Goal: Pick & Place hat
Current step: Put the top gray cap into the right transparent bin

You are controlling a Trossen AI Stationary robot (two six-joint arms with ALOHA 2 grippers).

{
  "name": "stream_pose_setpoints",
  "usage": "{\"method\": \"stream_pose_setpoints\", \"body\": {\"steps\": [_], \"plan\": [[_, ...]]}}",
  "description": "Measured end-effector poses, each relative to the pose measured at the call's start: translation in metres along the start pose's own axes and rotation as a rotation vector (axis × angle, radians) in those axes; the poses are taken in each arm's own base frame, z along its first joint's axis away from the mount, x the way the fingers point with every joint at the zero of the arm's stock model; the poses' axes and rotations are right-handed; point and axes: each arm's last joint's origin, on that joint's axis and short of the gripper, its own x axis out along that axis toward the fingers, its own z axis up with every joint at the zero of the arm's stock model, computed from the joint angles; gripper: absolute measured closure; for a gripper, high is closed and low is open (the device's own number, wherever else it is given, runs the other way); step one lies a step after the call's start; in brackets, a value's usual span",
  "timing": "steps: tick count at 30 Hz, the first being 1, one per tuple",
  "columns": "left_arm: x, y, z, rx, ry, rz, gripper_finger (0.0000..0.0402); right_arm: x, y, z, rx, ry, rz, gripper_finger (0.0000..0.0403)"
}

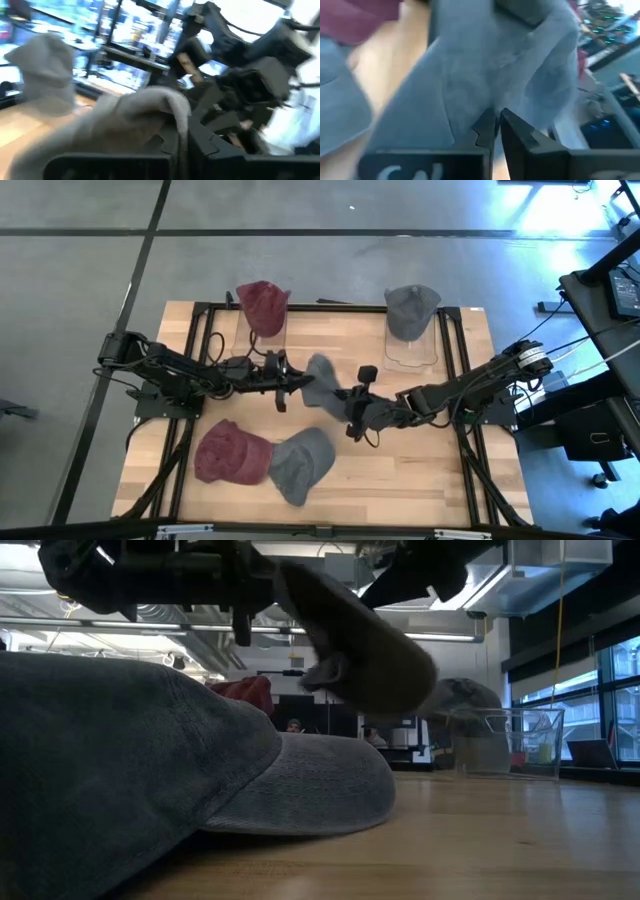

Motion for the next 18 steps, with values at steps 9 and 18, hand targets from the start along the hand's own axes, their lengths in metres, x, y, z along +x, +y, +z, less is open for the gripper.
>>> {"method": "stream_pose_setpoints", "body": {"steps": [9,18], "plan": [[0.004,0.005,0.004,0.066,0.123,-0.298,0.0396,-0.021,-0.016,0.003,0.211,-0.016,0.104,0.0263],[0.04,-0.008,0.034,0.143,0.449,-0.459,0.0397,-0.037,-0.028,0.002,0.043,-0.033,0.239,0.0141]]}}
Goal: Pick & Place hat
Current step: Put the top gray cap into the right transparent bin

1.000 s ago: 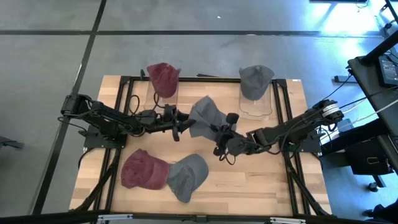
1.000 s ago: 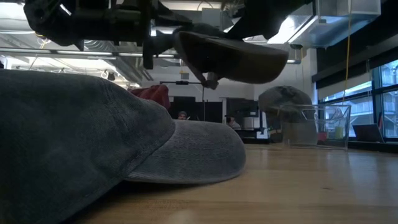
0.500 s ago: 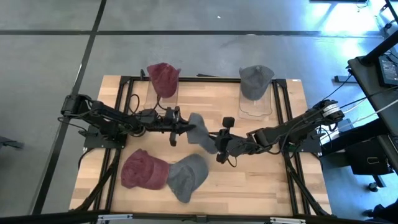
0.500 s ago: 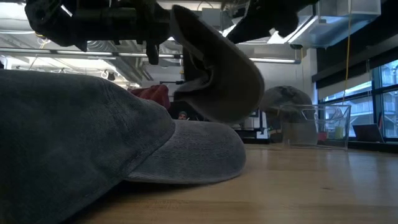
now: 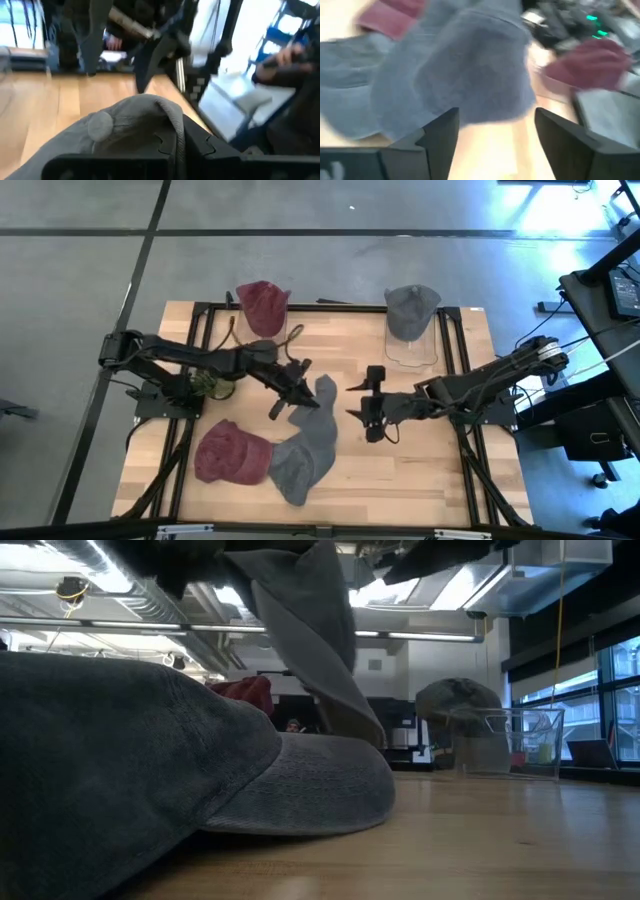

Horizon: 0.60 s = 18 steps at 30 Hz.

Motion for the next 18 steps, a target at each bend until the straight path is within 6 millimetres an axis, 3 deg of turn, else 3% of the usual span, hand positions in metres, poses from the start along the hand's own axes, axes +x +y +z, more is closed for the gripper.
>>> {"method": "stream_pose_setpoints", "body": {"steps": [8,18], "plan": [[0.005,-0.015,0.034,0.037,0.209,-0.031,0.0398,0.006,-0.01,0.005,-0.027,-0.076,0.092,0.0119],[0.012,-0.036,0.039,0.141,0.249,-0.113,0.0398,0.016,-0.036,0.018,-0.01,-0.324,0.316,0.0118]]}}
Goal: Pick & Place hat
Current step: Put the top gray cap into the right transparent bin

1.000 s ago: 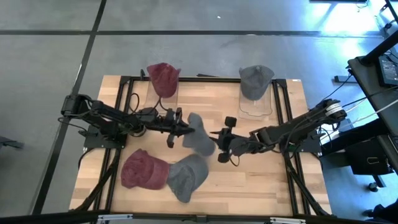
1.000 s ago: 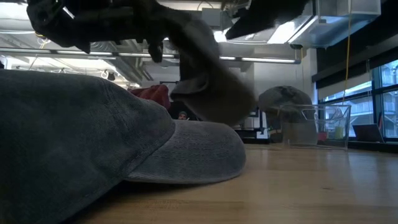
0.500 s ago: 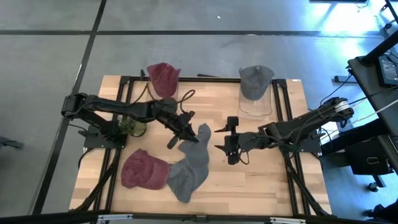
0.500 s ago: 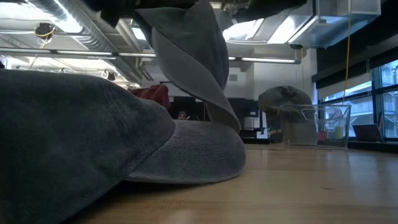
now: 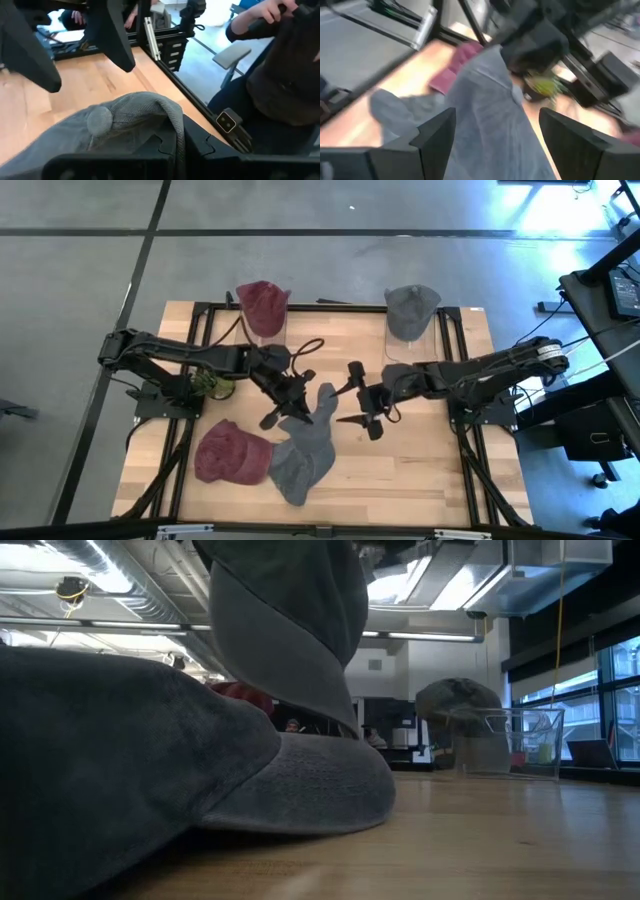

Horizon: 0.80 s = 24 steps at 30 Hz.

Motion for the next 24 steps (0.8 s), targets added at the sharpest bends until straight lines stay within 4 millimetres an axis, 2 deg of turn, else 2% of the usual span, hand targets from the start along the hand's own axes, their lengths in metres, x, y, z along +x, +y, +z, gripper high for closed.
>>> {"method": "stream_pose_setpoints", "body": {"steps": [6,13,17,24], "plan": [[0.003,-0.006,0.001,0.066,-0.001,-0.019,0.0398,0.019,-0.006,-0.005,0.037,-0.099,0.122,0.0118],[0.003,-0.006,0.0,0.063,0.005,-0.019,0.0398,0.035,-0.01,-0.016,0.06,-0.075,0.091,0.0118],[0.003,-0.006,0.0,0.063,0.005,-0.019,0.0398,0.043,-0.007,-0.023,0.101,-0.064,0.183,0.012],[0.002,-0.003,-0.006,0.026,0.062,0.006,0.0398,0.041,-0.004,-0.02,0.095,-0.091,0.243,0.0166]]}}
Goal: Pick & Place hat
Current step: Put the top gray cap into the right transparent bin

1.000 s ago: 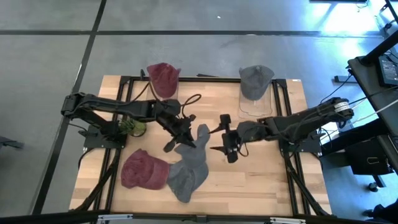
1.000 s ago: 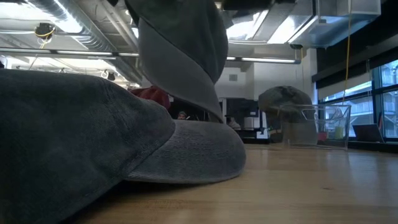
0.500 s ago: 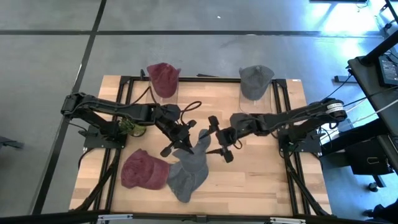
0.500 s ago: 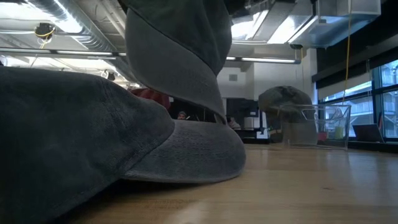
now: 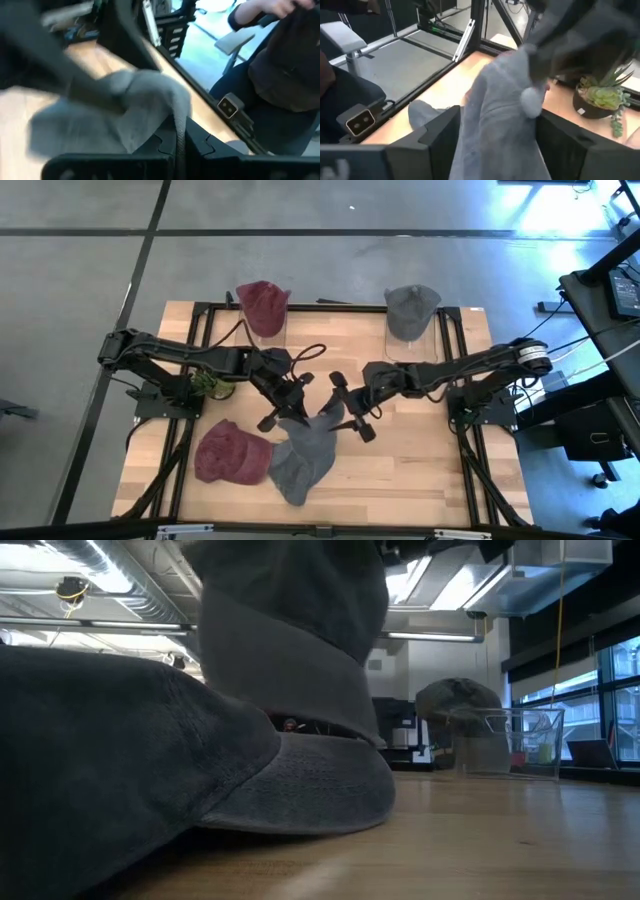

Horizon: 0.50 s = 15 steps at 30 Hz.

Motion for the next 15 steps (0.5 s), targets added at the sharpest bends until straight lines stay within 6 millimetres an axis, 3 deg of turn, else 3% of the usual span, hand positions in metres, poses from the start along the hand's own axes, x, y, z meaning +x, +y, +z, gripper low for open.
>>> {"method": "stream_pose_setpoints", "body": {"steps": [9,15], "plan": [[-0.0005,0.0018,-0.0002,-0.023,0.004,0.037,0.0397,-0.0039,0.0019,0.0037,0.104,-0.009,0.018,0.0233],[-0.0005,0.0027,0.0014,-0.019,-0.009,0.066,0.0395,-0.0043,0.0006,0.0067,0.135,0.01,-0.006,0.0307]]}}
